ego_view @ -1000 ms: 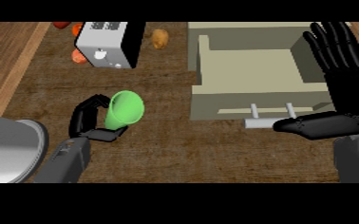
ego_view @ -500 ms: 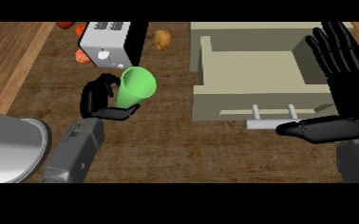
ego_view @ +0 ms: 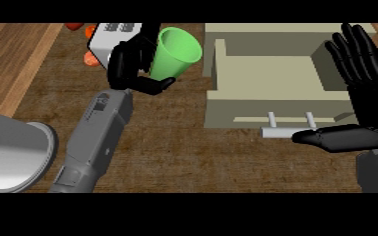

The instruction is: Pick up the cup, place it into the drawer and close the drawer

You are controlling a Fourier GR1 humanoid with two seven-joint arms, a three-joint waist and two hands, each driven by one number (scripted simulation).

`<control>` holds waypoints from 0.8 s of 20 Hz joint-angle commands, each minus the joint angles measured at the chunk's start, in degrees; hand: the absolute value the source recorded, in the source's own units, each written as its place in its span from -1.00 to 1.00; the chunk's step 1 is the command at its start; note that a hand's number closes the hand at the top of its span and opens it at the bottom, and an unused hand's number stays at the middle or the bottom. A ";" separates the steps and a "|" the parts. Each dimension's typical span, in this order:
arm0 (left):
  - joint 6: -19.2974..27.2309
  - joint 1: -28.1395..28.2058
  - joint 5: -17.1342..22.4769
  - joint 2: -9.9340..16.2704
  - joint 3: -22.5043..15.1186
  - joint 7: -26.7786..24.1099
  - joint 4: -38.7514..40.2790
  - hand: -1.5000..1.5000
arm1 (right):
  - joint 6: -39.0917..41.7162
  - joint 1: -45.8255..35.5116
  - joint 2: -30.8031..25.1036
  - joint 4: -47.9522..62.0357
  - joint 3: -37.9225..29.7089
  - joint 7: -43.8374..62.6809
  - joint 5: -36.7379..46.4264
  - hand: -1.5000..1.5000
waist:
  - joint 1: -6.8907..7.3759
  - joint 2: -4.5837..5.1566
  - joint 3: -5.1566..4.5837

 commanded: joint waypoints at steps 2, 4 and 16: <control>5.81 -8.60 1.14 -1.59 -3.50 11.77 -5.16 1.00 | 1.93 0.17 -1.38 1.29 -1.97 -1.58 -1.77 -1.00 | -0.77 0.23 -0.01; 11.38 -10.82 3.45 -1.61 -8.77 16.19 -7.63 1.00 | 0.04 0.09 1.58 2.35 0.76 -3.03 0.62 -1.00 | -0.83 0.10 -0.01; 24.79 -32.70 7.36 -1.65 -14.96 28.95 12.13 1.00 | 1.25 -3.87 0.05 3.02 -0.18 -1.62 -1.19 -1.00 | -4.01 1.16 0.03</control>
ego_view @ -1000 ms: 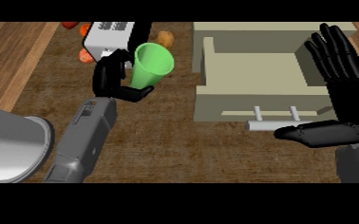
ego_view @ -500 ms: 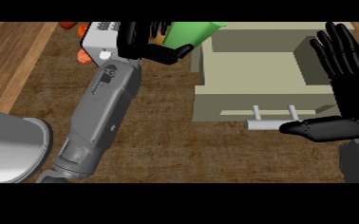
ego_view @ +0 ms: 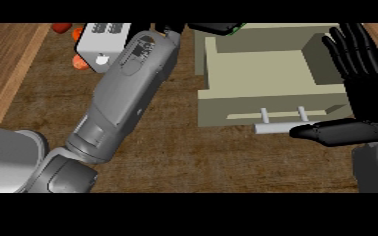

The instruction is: Pick up the cup, place it into the drawer and close the drawer

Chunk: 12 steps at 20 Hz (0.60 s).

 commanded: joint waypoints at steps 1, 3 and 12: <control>3.60 -4.83 2.45 -0.04 -3.83 3.39 7.77 1.00 | 2.45 -1.84 -2.59 1.29 -2.37 1.45 -3.27 -1.00 | -1.17 0.32 0.02; 3.82 -6.98 2.21 -0.04 -3.19 3.51 12.72 1.00 | 1.35 -1.65 -0.76 1.75 -1.05 -1.28 -1.51 -1.00 | -1.89 0.84 0.05; -0.84 -5.79 5.59 -0.04 -15.01 6.25 19.49 1.00 | 1.93 -4.89 0.49 3.08 1.92 -0.68 -1.27 -1.00 | -6.18 1.91 0.09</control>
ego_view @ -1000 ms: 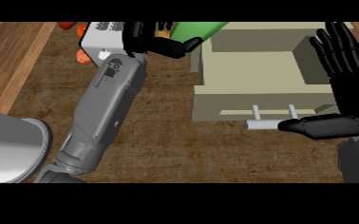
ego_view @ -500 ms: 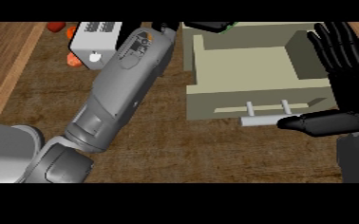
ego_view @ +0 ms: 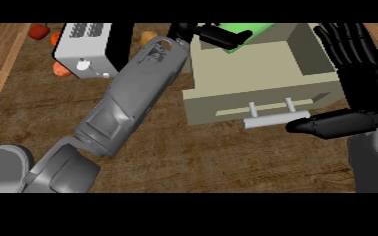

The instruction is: Pick up the cup, place it into the drawer and close the drawer

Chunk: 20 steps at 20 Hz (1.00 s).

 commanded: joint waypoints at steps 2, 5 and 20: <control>-3.01 1.04 1.46 0.00 -4.98 0.28 2.72 1.00 | -0.08 -3.22 0.99 1.70 1.75 -0.47 0.65 -1.00 | -2.13 0.81 0.00; -2.76 2.19 1.67 0.00 -7.30 -0.54 2.95 -1.00 | 0.57 -3.76 0.07 1.96 1.12 -0.47 0.31 -1.00 | -3.06 0.95 -0.01; -1.58 4.02 18.51 0.00 -1.06 -13.76 -4.61 -1.00 | 21.28 -2.06 -2.62 0.93 15.05 4.96 -10.49 1.00 | -3.22 0.43 -0.14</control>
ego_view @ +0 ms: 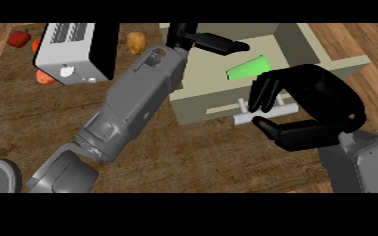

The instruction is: Pick up the cup, place it into the drawer and close the drawer

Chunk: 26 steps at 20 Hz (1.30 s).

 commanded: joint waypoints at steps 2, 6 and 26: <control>2.30 -1.05 4.05 0.00 1.64 -2.91 -0.22 -1.00 | 8.60 2.81 -6.26 -1.36 6.91 4.62 2.89 1.00 | 1.94 -0.98 -0.03; 3.94 1.00 5.68 0.00 0.76 -5.69 0.59 -1.00 | 9.66 4.44 -11.01 -1.13 6.84 5.97 9.15 -1.00 | 4.62 -1.50 0.03; -3.34 12.27 7.39 3.69 3.21 -7.94 -8.69 -1.00 | -12.96 -5.99 -2.66 49.96 15.98 -19.00 49.18 1.00 | 15.87 -2.19 0.16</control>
